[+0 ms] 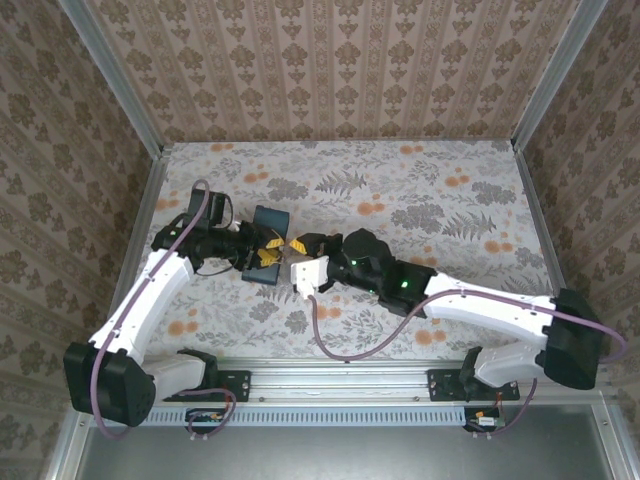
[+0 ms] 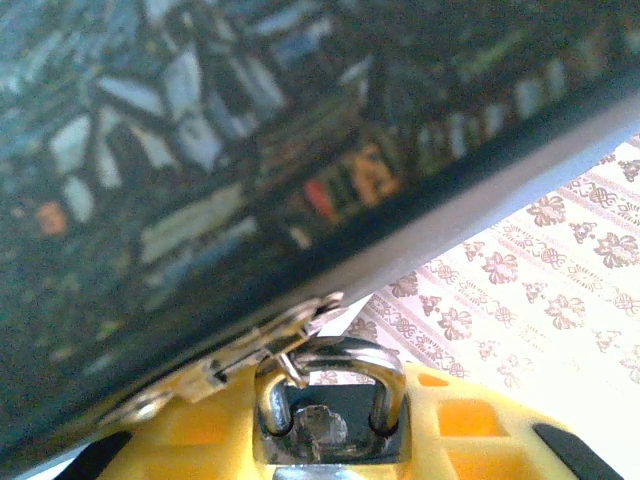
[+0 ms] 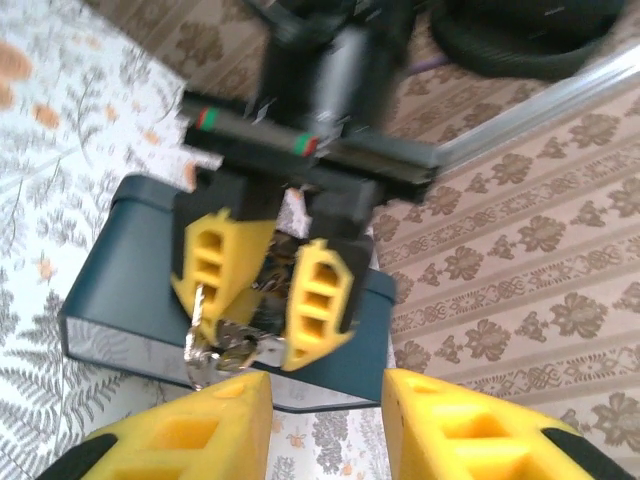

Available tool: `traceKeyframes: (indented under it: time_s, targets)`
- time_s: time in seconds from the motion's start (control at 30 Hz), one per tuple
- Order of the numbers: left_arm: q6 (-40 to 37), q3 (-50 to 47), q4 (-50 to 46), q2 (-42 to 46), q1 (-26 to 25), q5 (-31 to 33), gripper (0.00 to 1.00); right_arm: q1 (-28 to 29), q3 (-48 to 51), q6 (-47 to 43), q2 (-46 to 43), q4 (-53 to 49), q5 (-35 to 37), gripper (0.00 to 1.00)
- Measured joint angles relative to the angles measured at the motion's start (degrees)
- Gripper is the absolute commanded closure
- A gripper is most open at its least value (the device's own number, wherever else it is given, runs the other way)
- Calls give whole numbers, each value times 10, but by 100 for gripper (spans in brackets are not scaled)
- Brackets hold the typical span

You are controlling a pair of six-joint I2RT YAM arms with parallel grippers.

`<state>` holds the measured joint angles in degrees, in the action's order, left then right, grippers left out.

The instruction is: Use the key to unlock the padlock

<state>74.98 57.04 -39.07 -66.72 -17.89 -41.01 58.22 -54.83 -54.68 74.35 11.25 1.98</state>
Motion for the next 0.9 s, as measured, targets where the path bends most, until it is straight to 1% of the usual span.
traceKeyframes:
  time_s: [0.07,0.17,0.43,0.57,0.9]
  targets:
    - [0,0,0,-2,0,0,100,0,0,3,-15,-9,-1,67]
    - [0,0,0,-4,0,-2,100,0,7,-21,-12,-4,0,69]
    - [-5,16,-25,-16,0,-9,100,-6,43,-135,71,60,6,71]
    - [-5,21,-35,-19,0,-12,100,-17,43,-174,88,82,6,72]
    - [-9,25,-49,-22,0,-15,100,-24,42,-202,114,128,5,73]
